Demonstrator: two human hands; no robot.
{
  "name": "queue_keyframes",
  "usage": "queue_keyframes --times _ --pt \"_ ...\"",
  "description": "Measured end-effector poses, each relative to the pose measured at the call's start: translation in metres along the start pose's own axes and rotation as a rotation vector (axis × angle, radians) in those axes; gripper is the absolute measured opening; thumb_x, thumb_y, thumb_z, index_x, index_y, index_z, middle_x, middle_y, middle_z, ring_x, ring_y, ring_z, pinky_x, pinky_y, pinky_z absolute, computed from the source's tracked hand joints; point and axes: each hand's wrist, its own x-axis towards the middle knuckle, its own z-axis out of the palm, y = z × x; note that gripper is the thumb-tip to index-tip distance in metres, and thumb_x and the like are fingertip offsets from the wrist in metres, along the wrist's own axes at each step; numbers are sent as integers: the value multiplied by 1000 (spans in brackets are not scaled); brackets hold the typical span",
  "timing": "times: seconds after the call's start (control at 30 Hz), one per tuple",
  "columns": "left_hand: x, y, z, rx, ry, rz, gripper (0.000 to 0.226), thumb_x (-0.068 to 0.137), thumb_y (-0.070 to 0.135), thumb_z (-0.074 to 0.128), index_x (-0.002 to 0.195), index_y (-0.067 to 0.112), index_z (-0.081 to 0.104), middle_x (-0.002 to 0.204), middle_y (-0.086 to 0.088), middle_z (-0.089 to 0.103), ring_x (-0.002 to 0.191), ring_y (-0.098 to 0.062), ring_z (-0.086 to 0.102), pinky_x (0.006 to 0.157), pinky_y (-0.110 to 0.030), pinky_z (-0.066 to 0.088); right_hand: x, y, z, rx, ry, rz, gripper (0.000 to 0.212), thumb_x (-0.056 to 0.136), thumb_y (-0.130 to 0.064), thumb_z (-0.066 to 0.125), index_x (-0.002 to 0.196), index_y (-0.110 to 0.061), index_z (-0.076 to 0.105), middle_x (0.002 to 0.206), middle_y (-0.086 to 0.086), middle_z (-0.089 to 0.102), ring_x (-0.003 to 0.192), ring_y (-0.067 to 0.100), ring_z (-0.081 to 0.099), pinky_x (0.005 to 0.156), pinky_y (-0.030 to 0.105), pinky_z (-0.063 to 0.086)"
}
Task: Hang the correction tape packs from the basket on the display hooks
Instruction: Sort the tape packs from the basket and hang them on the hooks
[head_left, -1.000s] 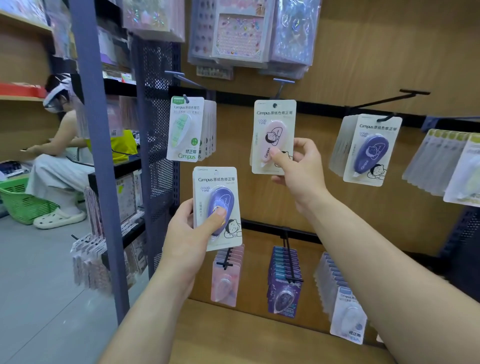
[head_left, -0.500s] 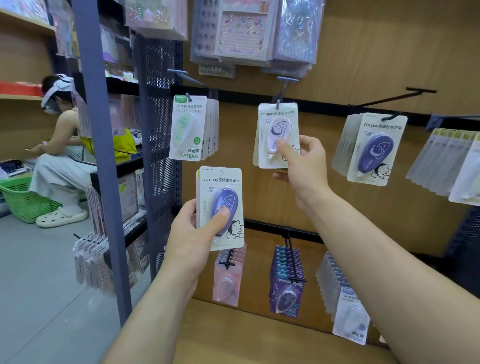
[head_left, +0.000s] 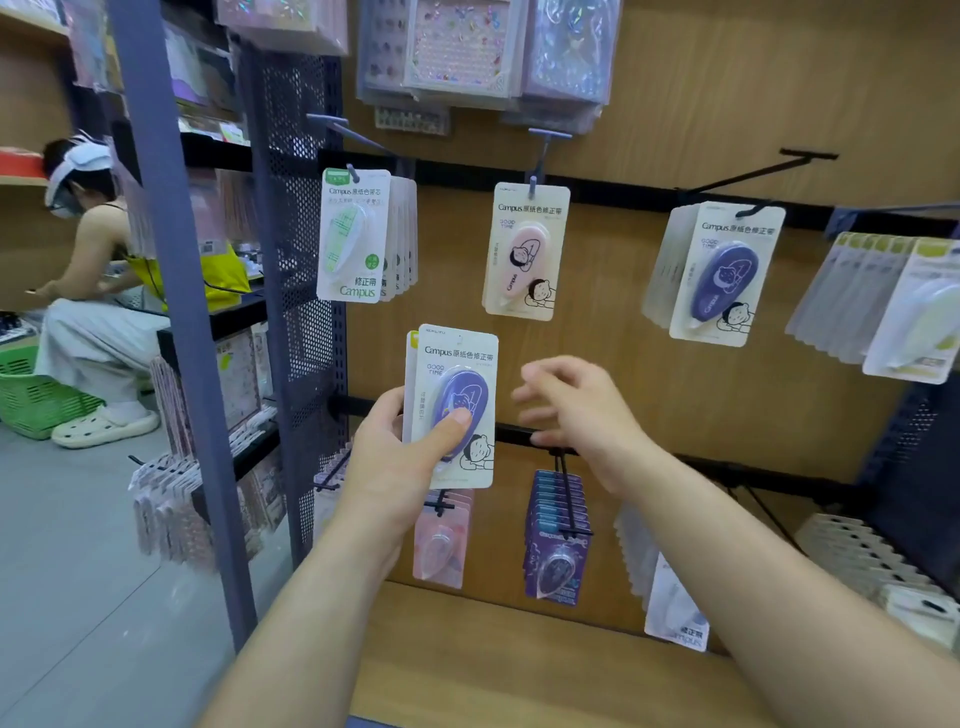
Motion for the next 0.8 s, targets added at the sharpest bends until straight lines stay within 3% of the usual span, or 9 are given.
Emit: queue_keyframes --times 0.07,0.17,0.27,0.33,0.4,0.47,0.6,0.8 --pt "-4 -2 9 11 -26 4 33 88 16 78 118 17 66 104 -2 78 93 -19 76 65 -22 59 -26 8 -2 13 -160 1 20 101 -33 61 109 -16 67 100 5 76 79 13 70 73 36 58" --pt "-13 -5 24 22 -79 2 36 86 15 80 119 16 66 105 -1 78 93 -17 76 68 -22 59 -52 22 -10 35 -196 -2 23 97 -30 68 111 -13 67 99 7 76 79 13 72 76 40 59" --pt "-21 -10 42 22 -118 -21 38 84 17 81 119 16 66 104 -1 79 94 -19 76 74 -29 61 -62 32 -26 85 -140 23 23 94 -24 72 110 -9 65 106 14 75 86 20 75 73 39 61" --pt "-24 -13 53 49 -142 -38 39 85 23 80 121 17 65 107 0 78 98 -20 76 84 -42 62 -66 35 -41 158 -103 43 23 95 -21 70 112 -6 62 102 12 77 85 23 76 69 37 63" --pt "-24 -14 63 57 -152 -45 33 90 21 76 121 18 66 109 2 78 101 -20 75 88 -48 60 -69 37 -58 212 -37 51 24 97 -19 68 115 -5 59 100 8 79 89 28 77 73 44 64" --pt "-23 -14 72 58 -146 -40 26 93 14 72 118 20 66 107 4 78 99 -19 76 85 -44 61 -71 36 -77 236 50 16 22 99 -19 66 116 -9 58 101 5 79 91 28 77 75 46 63" --pt "-22 -5 92 77 -171 -24 22 95 12 70 114 23 66 103 6 79 94 -16 77 78 -38 63 -64 23 -118 271 231 -92 20 98 -20 66 116 -15 59 99 -1 79 92 19 76 65 35 64" --pt "-23 9 109 46 -204 -11 22 95 11 69 113 24 68 105 5 79 95 -18 77 82 -42 61 -32 -18 -157 269 403 -196 25 98 -24 67 121 -20 59 88 -14 76 87 10 76 64 35 64"
